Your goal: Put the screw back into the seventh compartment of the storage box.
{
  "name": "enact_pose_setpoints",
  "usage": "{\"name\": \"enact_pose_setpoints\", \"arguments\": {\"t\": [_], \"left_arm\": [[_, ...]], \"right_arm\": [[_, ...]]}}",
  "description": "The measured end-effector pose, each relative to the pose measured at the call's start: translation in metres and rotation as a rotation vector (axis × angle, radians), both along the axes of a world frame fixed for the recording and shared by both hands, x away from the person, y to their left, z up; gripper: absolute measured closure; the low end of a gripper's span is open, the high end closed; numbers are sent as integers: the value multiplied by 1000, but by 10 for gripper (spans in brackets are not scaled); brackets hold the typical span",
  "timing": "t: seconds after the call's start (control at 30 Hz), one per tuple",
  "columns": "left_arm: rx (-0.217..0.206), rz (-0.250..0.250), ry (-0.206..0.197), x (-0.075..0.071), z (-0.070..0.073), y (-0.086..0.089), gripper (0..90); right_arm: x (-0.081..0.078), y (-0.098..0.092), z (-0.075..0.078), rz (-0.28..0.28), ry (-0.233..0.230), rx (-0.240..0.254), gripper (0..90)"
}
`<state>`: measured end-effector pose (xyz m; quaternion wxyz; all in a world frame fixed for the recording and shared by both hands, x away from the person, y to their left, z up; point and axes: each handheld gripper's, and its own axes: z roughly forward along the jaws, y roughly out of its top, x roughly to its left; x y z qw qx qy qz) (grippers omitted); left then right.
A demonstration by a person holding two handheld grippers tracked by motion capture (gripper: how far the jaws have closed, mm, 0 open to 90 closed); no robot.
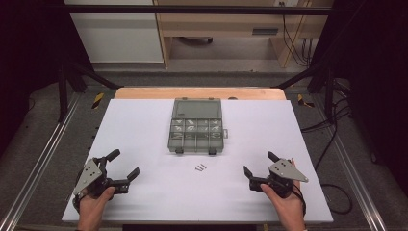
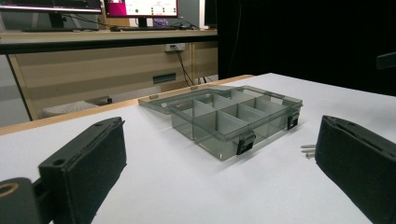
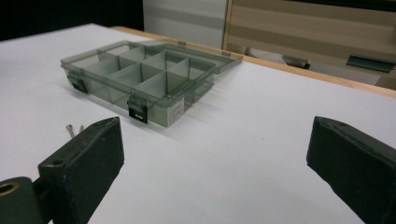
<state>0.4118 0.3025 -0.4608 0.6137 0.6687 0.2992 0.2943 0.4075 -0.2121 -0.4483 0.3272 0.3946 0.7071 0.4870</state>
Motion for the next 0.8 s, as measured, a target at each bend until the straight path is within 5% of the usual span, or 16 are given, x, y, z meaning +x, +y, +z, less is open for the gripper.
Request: {"name": "enact_pose_setpoints", "arguments": {"t": [0.43,0.67,0.8], "left_arm": [[13,-11,-8,-2,2,-4,24],[7,-14,-6,-3,2,-3,24],[9,-16,-4,-3,2,-4,25]], "right_arm": [[11,23,19,111,168,-144,113],[18,46,26,177,264,-270,82],[20,54,29,202,301,-282,82]]}}
